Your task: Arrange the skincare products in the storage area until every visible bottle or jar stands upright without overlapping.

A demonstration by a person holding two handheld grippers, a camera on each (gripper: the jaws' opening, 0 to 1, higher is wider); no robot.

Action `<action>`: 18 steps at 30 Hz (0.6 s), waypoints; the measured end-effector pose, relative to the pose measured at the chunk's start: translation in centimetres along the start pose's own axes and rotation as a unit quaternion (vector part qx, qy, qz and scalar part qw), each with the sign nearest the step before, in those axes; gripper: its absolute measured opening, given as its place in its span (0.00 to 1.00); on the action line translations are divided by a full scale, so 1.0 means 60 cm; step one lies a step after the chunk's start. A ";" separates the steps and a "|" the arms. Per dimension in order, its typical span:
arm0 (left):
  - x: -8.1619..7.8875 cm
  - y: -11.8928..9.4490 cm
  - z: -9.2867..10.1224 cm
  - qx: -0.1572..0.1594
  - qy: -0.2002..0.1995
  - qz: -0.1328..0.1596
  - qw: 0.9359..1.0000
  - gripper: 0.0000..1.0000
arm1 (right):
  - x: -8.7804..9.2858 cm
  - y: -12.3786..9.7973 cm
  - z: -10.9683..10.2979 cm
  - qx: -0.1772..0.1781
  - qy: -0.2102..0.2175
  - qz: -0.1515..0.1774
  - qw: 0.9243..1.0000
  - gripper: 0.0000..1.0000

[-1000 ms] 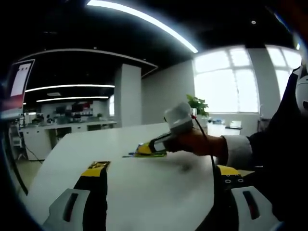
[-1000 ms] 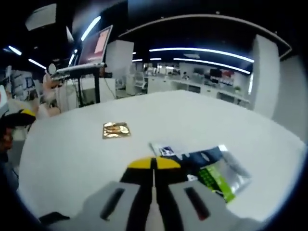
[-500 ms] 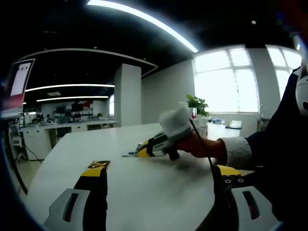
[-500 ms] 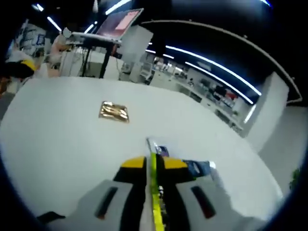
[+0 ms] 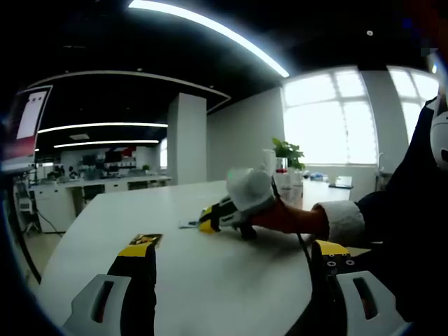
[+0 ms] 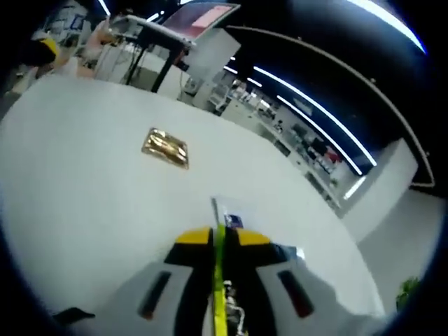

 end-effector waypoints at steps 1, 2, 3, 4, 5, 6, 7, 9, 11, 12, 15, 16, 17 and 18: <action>0.000 0.000 0.000 0.000 0.000 0.000 1.000 0.93 | 0.000 0.001 0.002 0.002 -0.003 0.001 1.000 0.09; 0.000 0.001 0.000 0.000 0.001 -0.001 1.000 0.93 | 0.000 0.003 0.001 0.003 -0.006 0.001 1.000 0.08; 0.000 0.001 0.001 0.001 0.001 -0.001 1.000 0.93 | 0.000 0.003 0.001 0.004 -0.008 0.001 1.000 0.06; 0.000 0.001 0.001 0.001 0.001 -0.001 1.000 0.93 | 0.001 0.004 0.000 0.003 -0.010 0.001 1.000 0.04; -0.001 0.001 0.002 0.002 0.001 -0.001 1.000 0.93 | 0.001 0.004 0.000 0.003 -0.010 0.001 1.000 0.03; -0.001 0.001 0.002 0.002 0.002 0.000 1.000 0.93 | 0.001 0.004 -0.002 0.003 -0.008 0.001 1.000 0.01; -0.002 0.002 0.002 0.003 0.001 0.000 1.000 0.93 | 0.001 0.003 -0.004 0.001 -0.008 0.002 1.000 0.01; -0.002 0.002 0.004 0.003 0.001 0.001 1.000 0.93 | 0.002 0.002 -0.004 0.004 -0.009 0.000 1.000 0.00; -0.002 0.001 0.004 0.003 0.001 0.000 1.000 0.93 | 0.003 0.001 -0.003 0.004 -0.007 -0.002 1.000 0.00; -0.002 0.001 0.003 0.003 0.001 0.001 1.000 0.93 | 0.003 0.000 -0.004 0.004 -0.006 -0.002 1.000 0.00; -0.003 0.001 0.002 0.003 0.000 0.002 1.000 0.93 | -0.001 -0.006 -0.002 0.005 0.005 0.003 1.000 0.00; -0.003 0.001 0.000 0.003 0.000 0.002 1.000 0.93 | -0.005 -0.008 -0.003 0.003 0.019 0.008 1.000 0.00; -0.003 0.001 0.000 0.003 0.000 0.002 1.000 0.93 | -0.007 -0.012 -0.003 0.003 0.023 0.010 1.000 0.00; -0.003 0.001 -0.001 0.002 -0.001 0.002 1.000 0.93 | -0.007 -0.011 -0.003 0.002 0.023 0.010 1.000 0.00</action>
Point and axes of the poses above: the point that each gripper's makers call its tool centre point, and the gripper's own axes: y roughly forward along the fingers, z roughly to its right, x roughly out of its underside, the point moved 1 cm from there along -y, roughly backward along the fingers, and after that the axes turned 5 degrees about z, right-handed, at the moved point
